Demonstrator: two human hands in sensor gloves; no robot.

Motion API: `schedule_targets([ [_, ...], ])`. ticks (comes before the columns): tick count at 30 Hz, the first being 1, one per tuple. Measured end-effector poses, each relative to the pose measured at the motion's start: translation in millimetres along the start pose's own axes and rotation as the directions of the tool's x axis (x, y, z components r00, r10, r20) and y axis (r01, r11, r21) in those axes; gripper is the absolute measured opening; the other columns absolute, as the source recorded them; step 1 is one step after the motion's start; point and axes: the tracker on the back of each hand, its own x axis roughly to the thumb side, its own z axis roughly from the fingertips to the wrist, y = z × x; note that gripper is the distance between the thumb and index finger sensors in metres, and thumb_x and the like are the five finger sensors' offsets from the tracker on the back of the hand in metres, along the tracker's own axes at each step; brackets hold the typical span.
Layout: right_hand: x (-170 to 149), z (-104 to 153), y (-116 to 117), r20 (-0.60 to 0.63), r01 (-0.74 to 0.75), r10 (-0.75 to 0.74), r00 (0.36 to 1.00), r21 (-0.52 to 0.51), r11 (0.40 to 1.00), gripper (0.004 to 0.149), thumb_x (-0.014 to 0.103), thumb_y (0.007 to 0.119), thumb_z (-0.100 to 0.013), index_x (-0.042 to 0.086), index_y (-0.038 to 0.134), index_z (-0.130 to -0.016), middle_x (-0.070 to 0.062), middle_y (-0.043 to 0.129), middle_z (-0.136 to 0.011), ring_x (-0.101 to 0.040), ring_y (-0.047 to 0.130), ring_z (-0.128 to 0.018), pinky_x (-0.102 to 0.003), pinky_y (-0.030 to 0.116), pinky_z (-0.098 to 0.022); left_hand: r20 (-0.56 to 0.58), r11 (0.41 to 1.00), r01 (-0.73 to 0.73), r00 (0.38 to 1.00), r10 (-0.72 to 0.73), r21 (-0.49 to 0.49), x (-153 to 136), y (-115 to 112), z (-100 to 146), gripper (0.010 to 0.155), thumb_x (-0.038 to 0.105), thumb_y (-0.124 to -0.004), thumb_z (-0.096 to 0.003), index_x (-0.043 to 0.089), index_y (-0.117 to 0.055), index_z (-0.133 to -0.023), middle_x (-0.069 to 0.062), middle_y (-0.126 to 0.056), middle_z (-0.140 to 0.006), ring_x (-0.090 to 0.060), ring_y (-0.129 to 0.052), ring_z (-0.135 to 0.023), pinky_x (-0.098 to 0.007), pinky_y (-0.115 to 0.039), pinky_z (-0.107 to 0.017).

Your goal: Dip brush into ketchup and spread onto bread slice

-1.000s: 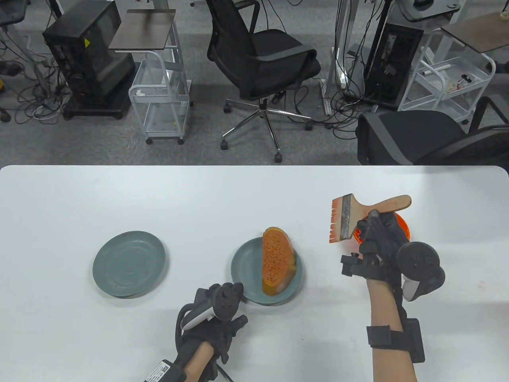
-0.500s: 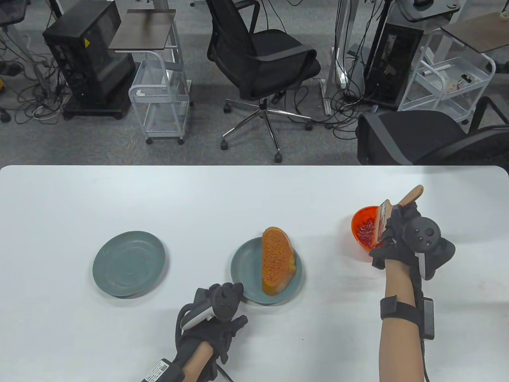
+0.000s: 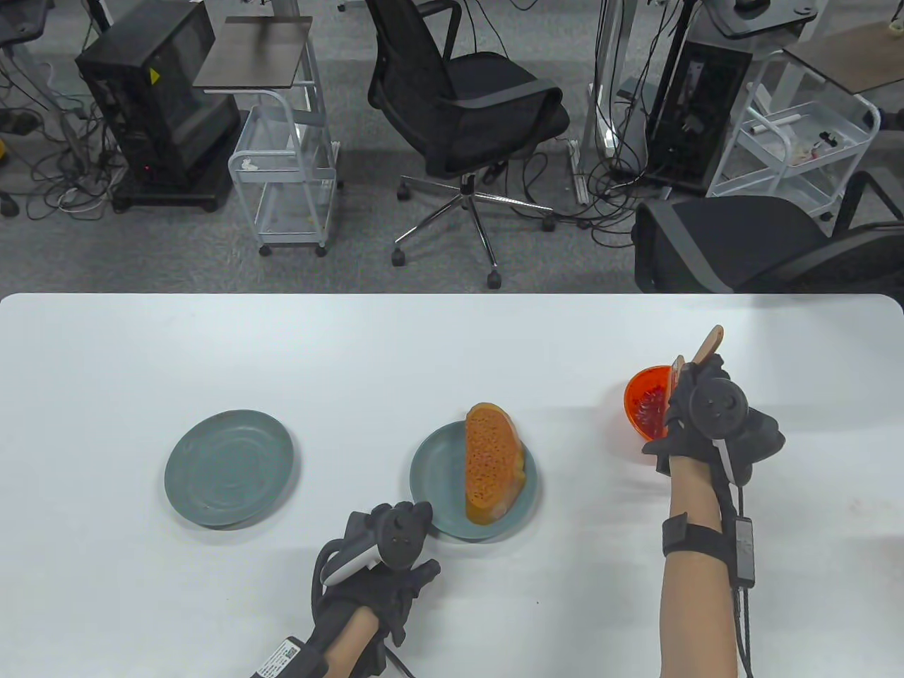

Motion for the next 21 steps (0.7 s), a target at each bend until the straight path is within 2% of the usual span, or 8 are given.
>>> schedule_targets([
  [14, -4, 5, 2, 0.001, 0.012, -0.012, 1.000, 0.000, 1.000, 0.045, 0.022, 0.085, -0.054, -0.010, 0.083, -0.087, -0.035, 0.093, -0.065, -0.026, 0.114, -0.038, -0.030, 0.103, -0.022, 0.000, 1.000, 0.000, 1.000, 0.000, 0.000, 0, 1, 1, 0.077, 0.050, -0.056, -0.0630, 0.025, 0.000, -0.109, -0.012, -0.006, -0.118, -0.044, -0.002, -0.106, -0.065, -0.014, -0.068],
  [18, -5, 5, -5, -0.007, 0.034, -0.034, 0.999, -0.011, 0.999, 0.046, 0.022, 0.085, -0.054, -0.010, 0.083, -0.087, -0.035, 0.093, -0.066, -0.027, 0.114, -0.038, -0.030, 0.102, -0.022, 0.000, 1.000, 0.000, 1.000, 0.000, 0.000, 0, 1, 1, 0.077, 0.050, -0.056, -0.0631, 0.025, 0.000, -0.109, -0.012, -0.006, -0.118, -0.044, -0.002, -0.106, -0.065, -0.014, -0.068],
  [21, -1, 5, -20, 0.016, 0.062, -0.061, 0.998, -0.034, 0.998, 0.046, 0.022, 0.085, -0.054, -0.010, 0.083, -0.087, -0.035, 0.093, -0.066, -0.027, 0.114, -0.038, -0.030, 0.102, -0.023, 0.000, 1.000, 0.000, 1.000, 0.000, 0.000, 0, 1, 1, 0.077, 0.050, -0.056, -0.0630, 0.025, 0.000, -0.109, -0.012, -0.006, -0.118, -0.044, -0.002, -0.106, -0.065, -0.014, -0.068],
])
